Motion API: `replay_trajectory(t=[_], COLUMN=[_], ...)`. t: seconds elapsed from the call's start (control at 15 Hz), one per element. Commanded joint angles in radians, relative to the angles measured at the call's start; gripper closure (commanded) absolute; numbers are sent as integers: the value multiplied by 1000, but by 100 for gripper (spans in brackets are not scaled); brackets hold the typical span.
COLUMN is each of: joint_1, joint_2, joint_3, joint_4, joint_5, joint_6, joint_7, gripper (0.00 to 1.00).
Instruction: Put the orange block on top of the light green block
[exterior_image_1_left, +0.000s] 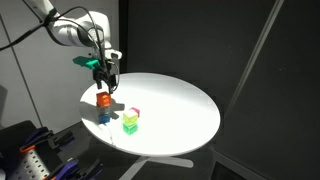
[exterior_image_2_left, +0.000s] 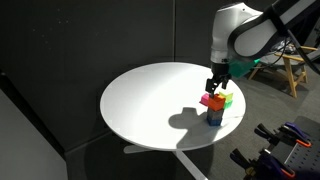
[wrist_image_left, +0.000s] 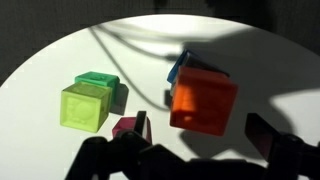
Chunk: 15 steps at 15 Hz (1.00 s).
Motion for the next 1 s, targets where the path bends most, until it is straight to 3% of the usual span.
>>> replay_trajectory(t=[0.0, 0.93], joint_1=[14, 24], joint_2=[22, 71], joint_3=[-2, -12], joint_4=[44, 69], joint_5=[34, 32], joint_6=[-47, -59], joint_7=[-20, -18], gripper=[0, 0])
